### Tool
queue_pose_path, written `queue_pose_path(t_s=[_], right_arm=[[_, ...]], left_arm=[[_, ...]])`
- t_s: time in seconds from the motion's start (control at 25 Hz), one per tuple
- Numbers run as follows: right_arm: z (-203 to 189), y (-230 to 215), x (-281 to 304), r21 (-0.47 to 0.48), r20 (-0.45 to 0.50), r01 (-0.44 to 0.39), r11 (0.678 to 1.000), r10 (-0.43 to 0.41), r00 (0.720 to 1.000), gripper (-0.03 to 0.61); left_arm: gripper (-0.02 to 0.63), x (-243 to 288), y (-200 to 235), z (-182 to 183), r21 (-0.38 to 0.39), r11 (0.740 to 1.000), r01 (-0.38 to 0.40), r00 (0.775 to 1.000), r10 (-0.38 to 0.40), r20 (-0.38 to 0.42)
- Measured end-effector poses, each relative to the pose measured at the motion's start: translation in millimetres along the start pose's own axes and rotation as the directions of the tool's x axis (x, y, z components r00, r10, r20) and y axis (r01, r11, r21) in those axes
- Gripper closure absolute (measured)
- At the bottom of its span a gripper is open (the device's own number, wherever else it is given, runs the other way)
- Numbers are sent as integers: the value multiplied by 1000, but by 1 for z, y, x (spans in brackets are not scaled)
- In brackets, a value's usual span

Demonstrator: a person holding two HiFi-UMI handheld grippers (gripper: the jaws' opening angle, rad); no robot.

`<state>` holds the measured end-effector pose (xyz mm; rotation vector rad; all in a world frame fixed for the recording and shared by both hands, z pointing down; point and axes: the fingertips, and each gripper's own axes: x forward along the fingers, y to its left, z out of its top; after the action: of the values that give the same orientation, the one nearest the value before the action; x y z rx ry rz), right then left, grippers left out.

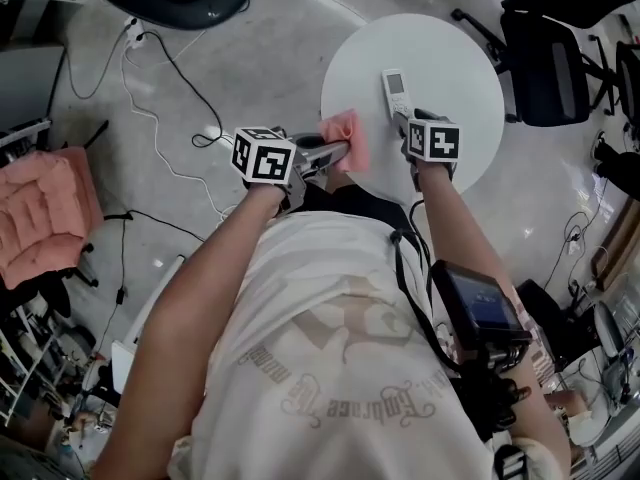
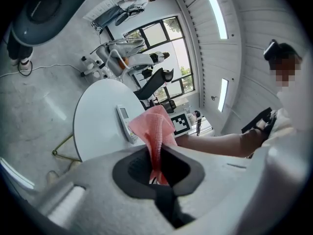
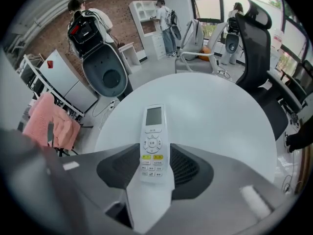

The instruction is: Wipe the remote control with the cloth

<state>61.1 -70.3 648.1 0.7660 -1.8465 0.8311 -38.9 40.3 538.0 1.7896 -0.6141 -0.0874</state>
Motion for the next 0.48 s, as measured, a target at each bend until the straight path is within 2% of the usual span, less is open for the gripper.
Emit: queue_pose_path(t_s=[0.16,0.48], right_arm=[[3,-8,-27,51,103,28,998,-33,994,487],[-4,-27,-100,146,270,74,987,-111,957,566]], left_arm=[[595,4,-8,3,72,997,0,1000,2,-25],[595,7,-36,38,185,983,17,1000,-19,12]])
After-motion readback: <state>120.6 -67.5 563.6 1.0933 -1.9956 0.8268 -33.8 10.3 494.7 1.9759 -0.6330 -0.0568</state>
